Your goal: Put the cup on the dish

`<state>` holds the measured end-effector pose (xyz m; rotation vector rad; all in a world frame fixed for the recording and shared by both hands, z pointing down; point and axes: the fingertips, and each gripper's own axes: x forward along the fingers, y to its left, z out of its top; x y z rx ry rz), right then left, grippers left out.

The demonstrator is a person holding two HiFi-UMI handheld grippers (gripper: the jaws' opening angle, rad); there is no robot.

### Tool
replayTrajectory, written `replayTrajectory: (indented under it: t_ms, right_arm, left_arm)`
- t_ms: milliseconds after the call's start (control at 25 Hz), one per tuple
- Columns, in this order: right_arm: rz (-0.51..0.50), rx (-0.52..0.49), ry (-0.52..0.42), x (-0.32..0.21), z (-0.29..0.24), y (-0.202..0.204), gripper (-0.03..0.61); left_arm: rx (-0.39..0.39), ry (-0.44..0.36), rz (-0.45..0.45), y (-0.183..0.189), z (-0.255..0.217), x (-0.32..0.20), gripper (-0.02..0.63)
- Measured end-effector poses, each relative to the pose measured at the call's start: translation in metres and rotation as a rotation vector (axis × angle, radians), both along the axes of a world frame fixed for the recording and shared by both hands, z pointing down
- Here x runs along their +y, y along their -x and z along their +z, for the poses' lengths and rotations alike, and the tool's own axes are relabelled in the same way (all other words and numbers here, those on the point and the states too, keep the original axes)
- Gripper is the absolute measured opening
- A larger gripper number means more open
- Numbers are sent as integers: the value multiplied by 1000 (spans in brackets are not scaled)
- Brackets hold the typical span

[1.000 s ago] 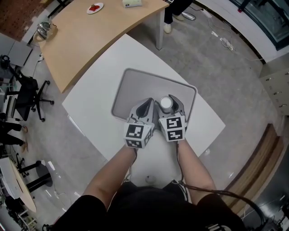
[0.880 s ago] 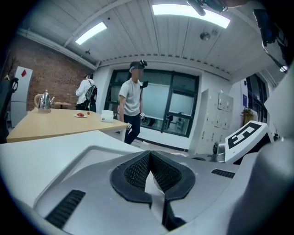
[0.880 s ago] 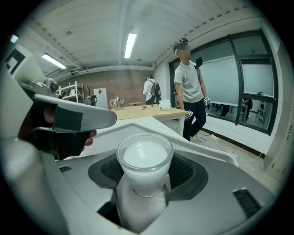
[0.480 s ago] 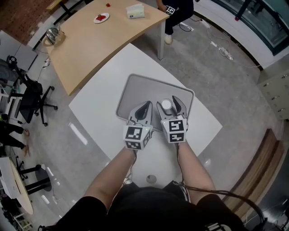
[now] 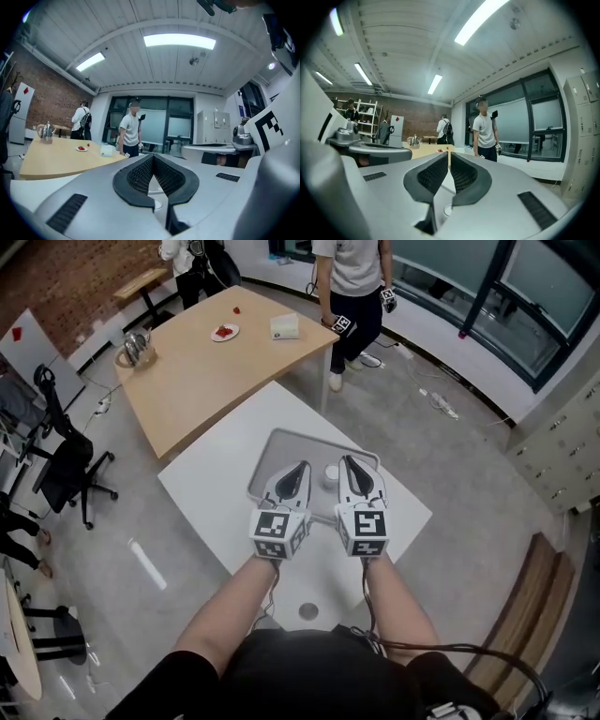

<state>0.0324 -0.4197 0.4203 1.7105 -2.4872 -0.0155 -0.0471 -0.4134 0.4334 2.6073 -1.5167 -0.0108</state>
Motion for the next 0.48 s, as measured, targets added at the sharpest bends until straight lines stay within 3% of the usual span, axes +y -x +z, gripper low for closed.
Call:
replayTrajectory:
  t_ms: [200,480]
  right_arm:
    - [35,-42,-44,53,-58,-1,12]
    - [66,-56,-56,100,-70,-1,11]
  left_arm:
    - [29,-46,25,-1,-37,42,8]
    - [52,-58,73,-9,-58,85,8]
